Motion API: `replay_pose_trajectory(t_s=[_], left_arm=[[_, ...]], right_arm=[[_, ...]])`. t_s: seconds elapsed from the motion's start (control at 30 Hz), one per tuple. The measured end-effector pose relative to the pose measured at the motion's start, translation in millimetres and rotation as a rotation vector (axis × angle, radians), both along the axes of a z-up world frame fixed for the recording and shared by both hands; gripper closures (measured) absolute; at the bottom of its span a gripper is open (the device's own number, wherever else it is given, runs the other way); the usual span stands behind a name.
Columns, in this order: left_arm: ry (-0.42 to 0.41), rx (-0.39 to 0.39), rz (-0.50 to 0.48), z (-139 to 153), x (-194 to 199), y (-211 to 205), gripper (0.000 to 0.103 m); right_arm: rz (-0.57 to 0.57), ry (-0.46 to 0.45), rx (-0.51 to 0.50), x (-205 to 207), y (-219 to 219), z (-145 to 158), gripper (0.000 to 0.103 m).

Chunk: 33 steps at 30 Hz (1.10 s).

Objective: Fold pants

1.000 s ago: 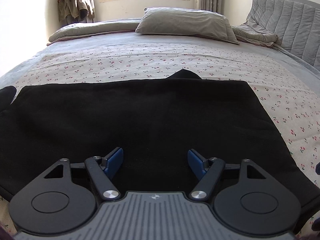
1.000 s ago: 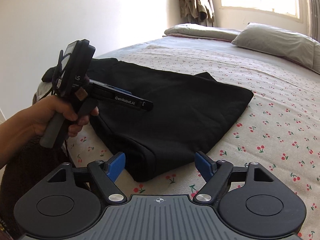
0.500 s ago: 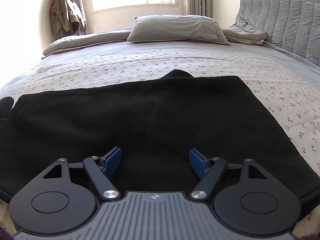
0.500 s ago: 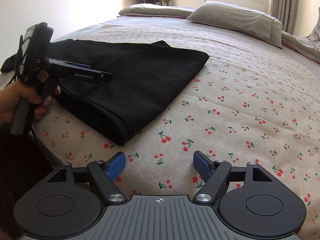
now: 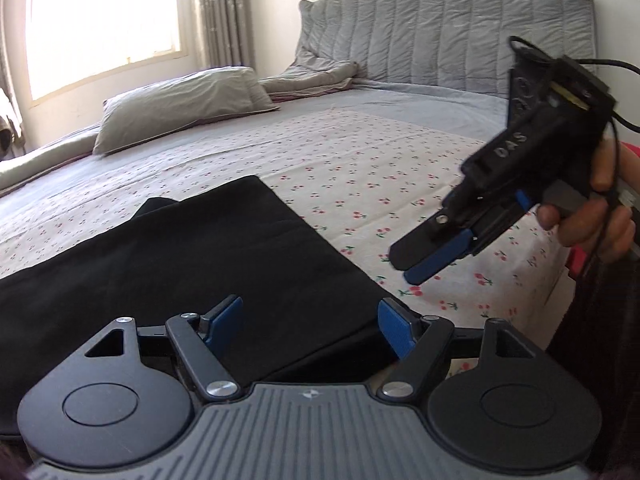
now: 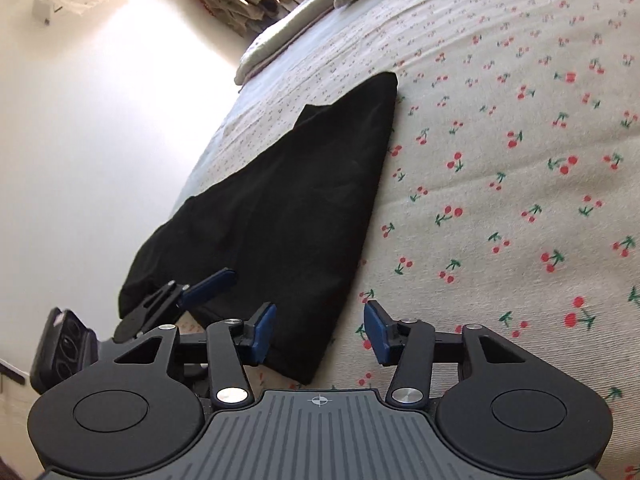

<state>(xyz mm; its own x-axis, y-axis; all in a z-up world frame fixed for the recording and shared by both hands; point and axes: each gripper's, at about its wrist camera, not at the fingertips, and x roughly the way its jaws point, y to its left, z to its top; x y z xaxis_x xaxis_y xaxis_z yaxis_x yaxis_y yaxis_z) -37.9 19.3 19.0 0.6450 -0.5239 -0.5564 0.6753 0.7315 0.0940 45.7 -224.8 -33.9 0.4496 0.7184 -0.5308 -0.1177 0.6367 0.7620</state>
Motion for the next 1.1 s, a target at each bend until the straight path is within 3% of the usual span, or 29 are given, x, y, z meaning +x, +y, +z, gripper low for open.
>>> replay_pose_trajectory(t_s=[0.13,0.3,0.4,0.5,0.57,0.63,0.73,0.83,0.93,1.1], left_arm=[[-0.01,0.051,-0.101,-4.8,-10.6,-13.3,0.025],[-0.041,0.133,-0.11,-12.5,-6.6,-32.9,0.025],[-0.029,0.151,-0.069,-17.0,0.9,-40.7,0.03],[-0.027,0.156,0.005,-20.9,8.6,-46.0,0.044],[-0.027,0.162,0.056,-21.4,9.7,-46.9,0.056],[-0.047,0.181,0.091,-21.8,6.0,-48.8,0.059],[-0.086,0.233,0.107,-25.7,-4.7,-54.3,0.059],[-0.114,0.267,0.127,-28.9,-10.3,-60.0,0.06],[-0.095,0.256,0.154,-28.4,-12.3,-61.3,0.068],[-0.052,0.223,0.211,-24.9,-9.8,-58.3,0.085]], right_arm=[[0.031,0.06,0.048,9.7,7.6,-15.9,0.067],[0.08,0.07,0.13,16.5,12.8,-9.0,0.069],[0.095,0.056,0.168,20.4,11.7,1.7,0.069],[0.104,0.041,0.19,26.2,10.4,9.7,0.069],[0.093,0.015,0.158,29.8,7.1,14.8,0.068],[0.058,-0.012,0.094,33.9,1.5,17.5,0.066],[-0.009,0.001,0.016,50.2,-12.3,8.5,0.066],[-0.031,0.038,0.008,69.9,-16.7,-6.7,0.066],[-0.021,0.036,0.07,90.8,-14.2,-19.7,0.067],[-0.036,-0.056,0.064,125.1,-1.1,-25.1,0.075]])
